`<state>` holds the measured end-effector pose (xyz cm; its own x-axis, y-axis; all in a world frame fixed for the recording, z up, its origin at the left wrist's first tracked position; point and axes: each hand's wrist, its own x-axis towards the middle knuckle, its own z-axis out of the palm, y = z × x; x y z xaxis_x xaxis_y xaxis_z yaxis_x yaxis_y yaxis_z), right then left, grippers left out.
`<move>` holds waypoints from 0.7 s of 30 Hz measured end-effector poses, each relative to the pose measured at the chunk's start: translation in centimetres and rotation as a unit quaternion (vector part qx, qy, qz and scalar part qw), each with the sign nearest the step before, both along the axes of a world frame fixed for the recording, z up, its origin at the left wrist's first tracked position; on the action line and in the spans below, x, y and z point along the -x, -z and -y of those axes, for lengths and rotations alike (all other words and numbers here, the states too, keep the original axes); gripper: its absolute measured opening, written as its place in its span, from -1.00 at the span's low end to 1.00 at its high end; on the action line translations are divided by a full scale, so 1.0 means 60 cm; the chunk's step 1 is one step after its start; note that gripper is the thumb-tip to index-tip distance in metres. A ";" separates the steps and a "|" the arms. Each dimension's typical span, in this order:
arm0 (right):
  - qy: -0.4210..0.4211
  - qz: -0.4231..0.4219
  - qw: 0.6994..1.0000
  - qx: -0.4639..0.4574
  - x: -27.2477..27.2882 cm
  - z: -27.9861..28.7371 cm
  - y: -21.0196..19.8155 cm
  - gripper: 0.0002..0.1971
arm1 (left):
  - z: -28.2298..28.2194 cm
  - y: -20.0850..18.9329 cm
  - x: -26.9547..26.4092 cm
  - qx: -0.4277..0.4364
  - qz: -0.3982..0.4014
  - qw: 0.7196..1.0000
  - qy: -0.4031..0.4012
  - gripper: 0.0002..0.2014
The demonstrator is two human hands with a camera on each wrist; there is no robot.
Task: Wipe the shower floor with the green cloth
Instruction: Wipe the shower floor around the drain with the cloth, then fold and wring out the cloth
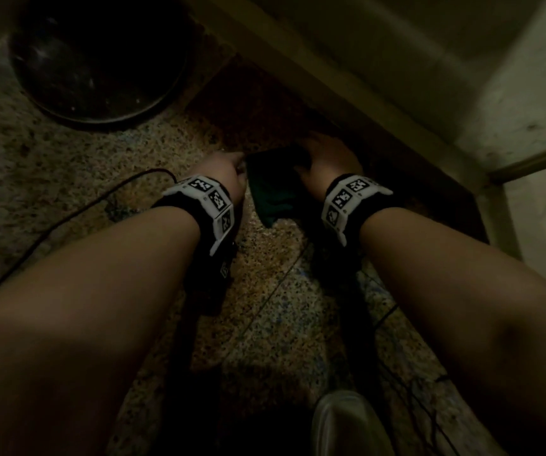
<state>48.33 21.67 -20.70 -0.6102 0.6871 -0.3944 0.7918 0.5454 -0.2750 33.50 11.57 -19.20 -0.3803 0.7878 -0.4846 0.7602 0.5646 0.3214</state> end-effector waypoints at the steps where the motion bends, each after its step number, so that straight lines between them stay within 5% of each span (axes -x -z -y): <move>1: 0.010 0.013 1.000 0.004 0.001 -0.003 0.004 -0.49 | -0.007 0.001 -0.002 0.006 0.003 1.000 -0.002 -0.52; 5: 0.055 0.024 0.998 0.033 -0.001 -0.010 0.006 -0.59 | -0.031 0.009 -0.008 0.036 0.000 0.999 0.023 -0.46; 12: 0.106 -0.076 0.990 0.058 -0.025 -0.001 -0.029 -0.64 | -0.071 -0.002 -0.017 0.060 -0.008 0.994 0.091 -0.51; 21: 0.231 -0.152 0.950 0.148 -0.112 0.015 -0.119 -0.65 | -0.083 -0.115 -0.068 0.040 0.094 0.987 0.125 -0.47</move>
